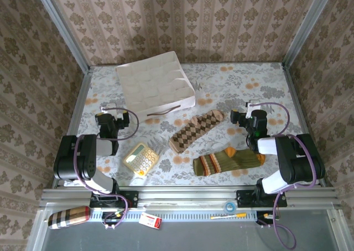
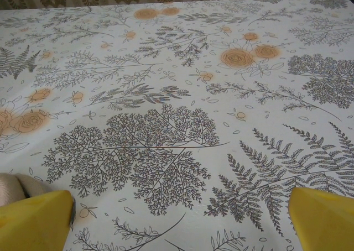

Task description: Roll the socks

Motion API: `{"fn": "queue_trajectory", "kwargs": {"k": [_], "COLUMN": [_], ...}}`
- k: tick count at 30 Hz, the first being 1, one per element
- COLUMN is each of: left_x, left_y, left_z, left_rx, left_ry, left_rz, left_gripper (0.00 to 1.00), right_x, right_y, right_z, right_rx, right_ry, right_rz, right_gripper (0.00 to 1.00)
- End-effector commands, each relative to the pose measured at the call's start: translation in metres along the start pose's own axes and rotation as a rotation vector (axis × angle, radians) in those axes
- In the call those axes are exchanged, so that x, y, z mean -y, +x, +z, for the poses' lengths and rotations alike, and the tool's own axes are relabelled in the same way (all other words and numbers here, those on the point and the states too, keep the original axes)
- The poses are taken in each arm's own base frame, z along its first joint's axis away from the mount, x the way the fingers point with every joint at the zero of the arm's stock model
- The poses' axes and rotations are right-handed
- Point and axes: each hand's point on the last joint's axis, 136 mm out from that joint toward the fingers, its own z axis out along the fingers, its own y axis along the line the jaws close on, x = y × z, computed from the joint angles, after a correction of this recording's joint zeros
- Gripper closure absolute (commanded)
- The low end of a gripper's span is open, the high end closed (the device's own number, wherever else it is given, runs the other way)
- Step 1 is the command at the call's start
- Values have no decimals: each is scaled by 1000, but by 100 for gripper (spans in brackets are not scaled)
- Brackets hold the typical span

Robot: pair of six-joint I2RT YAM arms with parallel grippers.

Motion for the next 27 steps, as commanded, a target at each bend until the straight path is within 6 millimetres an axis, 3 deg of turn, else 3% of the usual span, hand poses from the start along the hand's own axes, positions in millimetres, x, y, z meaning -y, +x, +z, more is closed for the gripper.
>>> {"fn": "queue_trajectory", "kwargs": {"k": [1, 11, 15, 19, 21, 23, 25, 27], "left_x": [0, 0, -12, -11, -18, -28, -36, -58], "left_y": [-14, -14, -19, -45, -58, -84, -126, -162], "left_z": [4, 4, -12, -29, -35, -44, -56, -68], "left_rx": [41, 43, 93, 142, 123, 191, 296, 350], "left_ry": [-7, -6, -74, -170, -206, -257, -301, -409], "left_rz": [16, 16, -19, 51, 43, 3, -43, -250], "left_gripper": [0, 0, 0, 0, 0, 0, 0, 0], "right_x": [5, 5, 6, 18, 16, 11, 6, 8], "right_y": [-16, -16, -34, -83, -122, -168, -219, -235], "right_z": [5, 4, -6, -29, -46, -66, -91, -107], "right_rx": [52, 54, 51, 69, 138, 193, 232, 147], "right_ry": [30, 30, 54, 149, 163, 174, 177, 170], "right_rz": [-10, -9, -18, 28, 29, 22, 66, 192], "right_gripper": [0, 0, 0, 0, 0, 0, 0, 0]}}
